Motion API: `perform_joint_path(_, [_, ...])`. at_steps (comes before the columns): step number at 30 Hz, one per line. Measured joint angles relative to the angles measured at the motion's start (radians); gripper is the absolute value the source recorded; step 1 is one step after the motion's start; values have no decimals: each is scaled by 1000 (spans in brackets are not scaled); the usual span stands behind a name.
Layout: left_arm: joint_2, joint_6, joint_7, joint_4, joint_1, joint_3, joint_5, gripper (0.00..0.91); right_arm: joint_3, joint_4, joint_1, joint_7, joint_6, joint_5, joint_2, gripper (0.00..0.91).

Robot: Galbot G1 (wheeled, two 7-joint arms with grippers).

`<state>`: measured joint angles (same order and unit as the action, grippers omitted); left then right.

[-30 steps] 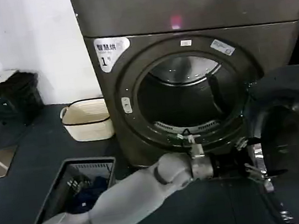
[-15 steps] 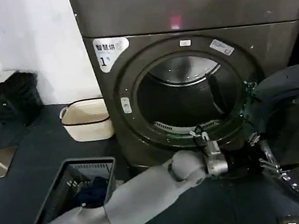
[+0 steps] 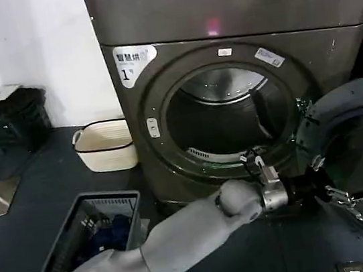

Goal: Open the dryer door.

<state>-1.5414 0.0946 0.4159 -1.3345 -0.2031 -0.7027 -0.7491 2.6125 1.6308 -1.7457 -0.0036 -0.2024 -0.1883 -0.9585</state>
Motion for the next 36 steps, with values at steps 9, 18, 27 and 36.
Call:
perform_joint_path(9, [-22, 27, -19, 32, 1, -3, 22, 907, -3, 3, 4, 0, 1, 0, 1, 907])
perform_joint_path(18, [-39, 48, -27, 56, -5, -2, 40, 907, -1, 5, 5, 0, 1, -2, 0, 907])
perform_joint_path(27, [-42, 76, -50, 51, -4, -2, 48, 907, 0, 3, 4, -2, 3, -3, 0, 907])
perform_joint_path(36, [8, 311, -42, 44, 2, -38, 53, 907, 2, 1, 5, -2, 3, -2, 3, 907])
